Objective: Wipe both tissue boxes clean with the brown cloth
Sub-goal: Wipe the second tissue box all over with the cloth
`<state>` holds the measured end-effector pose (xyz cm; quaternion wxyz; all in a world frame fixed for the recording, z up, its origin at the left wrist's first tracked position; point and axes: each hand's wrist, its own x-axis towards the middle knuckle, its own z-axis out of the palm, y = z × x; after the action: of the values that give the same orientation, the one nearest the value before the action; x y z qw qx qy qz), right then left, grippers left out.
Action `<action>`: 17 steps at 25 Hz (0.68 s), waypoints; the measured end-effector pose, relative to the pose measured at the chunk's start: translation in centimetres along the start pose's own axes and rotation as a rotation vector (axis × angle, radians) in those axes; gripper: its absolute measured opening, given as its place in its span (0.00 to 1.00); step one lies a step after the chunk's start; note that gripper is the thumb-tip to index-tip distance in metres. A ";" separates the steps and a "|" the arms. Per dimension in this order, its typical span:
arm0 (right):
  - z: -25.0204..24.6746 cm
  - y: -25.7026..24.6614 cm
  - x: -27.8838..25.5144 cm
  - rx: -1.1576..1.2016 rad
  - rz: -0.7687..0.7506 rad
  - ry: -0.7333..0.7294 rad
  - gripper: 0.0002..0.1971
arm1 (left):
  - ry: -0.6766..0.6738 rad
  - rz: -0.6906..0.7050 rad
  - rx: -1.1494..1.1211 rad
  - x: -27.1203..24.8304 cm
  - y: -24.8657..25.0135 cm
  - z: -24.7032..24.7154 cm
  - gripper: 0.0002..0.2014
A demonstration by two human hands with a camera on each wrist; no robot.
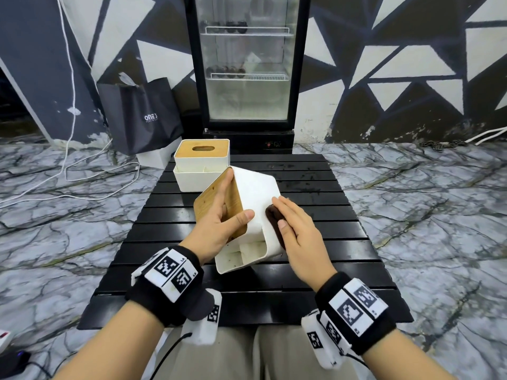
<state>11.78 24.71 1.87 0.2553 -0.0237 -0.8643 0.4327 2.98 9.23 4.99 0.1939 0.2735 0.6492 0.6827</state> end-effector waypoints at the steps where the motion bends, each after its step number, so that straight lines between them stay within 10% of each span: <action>1: 0.2 -0.3 0.2 -0.008 0.010 0.008 0.20 | -0.007 0.002 0.009 0.0 -0.1 0.0 0.36; 17: 1.5 -1.9 1.9 -0.010 -0.063 0.040 0.24 | -0.055 0.048 0.139 -0.2 -0.2 -0.2 0.40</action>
<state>9.76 22.94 3.44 0.2859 -0.0063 -0.8616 0.4194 2.98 8.96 4.80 0.1758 0.3202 0.6828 0.6327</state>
